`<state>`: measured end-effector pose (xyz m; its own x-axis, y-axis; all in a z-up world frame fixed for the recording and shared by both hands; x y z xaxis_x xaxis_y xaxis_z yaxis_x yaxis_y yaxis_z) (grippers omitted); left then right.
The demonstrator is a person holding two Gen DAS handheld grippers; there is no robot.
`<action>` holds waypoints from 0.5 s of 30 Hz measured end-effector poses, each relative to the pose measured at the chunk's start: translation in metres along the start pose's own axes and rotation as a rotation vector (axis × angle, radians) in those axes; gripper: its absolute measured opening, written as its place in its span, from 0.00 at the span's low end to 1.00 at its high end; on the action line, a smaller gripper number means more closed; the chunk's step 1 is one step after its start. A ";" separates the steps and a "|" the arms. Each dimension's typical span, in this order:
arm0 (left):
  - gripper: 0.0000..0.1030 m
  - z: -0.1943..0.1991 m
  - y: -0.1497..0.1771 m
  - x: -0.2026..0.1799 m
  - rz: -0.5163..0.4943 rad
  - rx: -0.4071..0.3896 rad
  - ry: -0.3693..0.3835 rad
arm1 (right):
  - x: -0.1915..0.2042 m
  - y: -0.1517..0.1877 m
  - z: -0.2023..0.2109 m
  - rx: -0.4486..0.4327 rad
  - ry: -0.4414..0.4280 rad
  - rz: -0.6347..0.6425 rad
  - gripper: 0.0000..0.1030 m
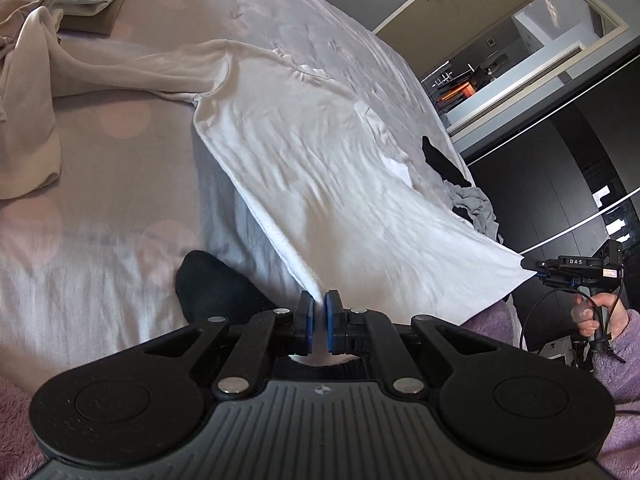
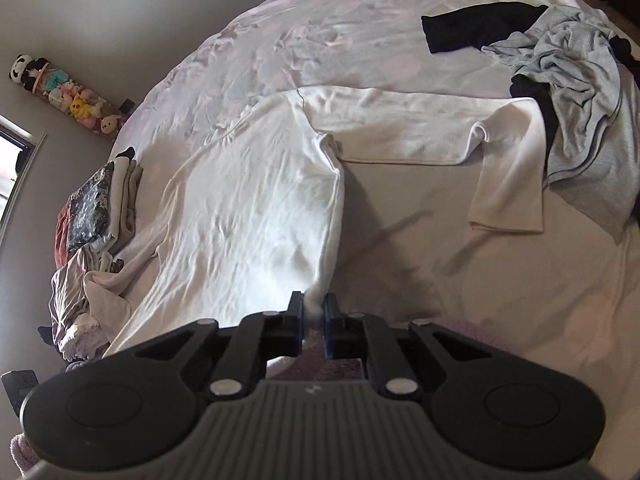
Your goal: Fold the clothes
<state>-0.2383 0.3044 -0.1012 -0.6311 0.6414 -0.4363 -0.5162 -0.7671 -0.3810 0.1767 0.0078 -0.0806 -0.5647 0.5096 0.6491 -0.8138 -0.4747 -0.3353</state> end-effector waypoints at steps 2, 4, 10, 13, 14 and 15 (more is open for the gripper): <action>0.02 -0.007 0.008 0.005 -0.007 0.038 -0.026 | -0.007 0.007 -0.005 0.023 0.011 -0.010 0.10; 0.02 -0.021 0.017 0.015 0.006 0.081 -0.046 | -0.015 0.015 -0.011 0.047 0.021 -0.020 0.10; 0.02 -0.070 0.038 0.039 0.031 0.205 -0.119 | -0.036 0.032 -0.038 0.123 0.052 -0.039 0.10; 0.03 -0.084 0.042 0.044 0.026 0.249 -0.146 | -0.039 0.029 -0.038 0.118 0.029 -0.055 0.16; 0.03 -0.085 0.042 0.044 0.024 0.258 -0.150 | -0.040 0.027 -0.035 0.111 0.019 -0.061 0.20; 0.04 -0.086 0.042 0.044 0.021 0.267 -0.154 | -0.041 0.025 -0.032 0.102 0.014 -0.064 0.21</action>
Point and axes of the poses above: each gripper's, at about its wrist camera, not at the fingertips, and z roughly against the way its jaws point, x to its left, y to its underside, the point moved 7 cm from there along -z, roughly the way its jaws point, and after that the axes turned 12 degrees about -y, right-handed, at the moved point
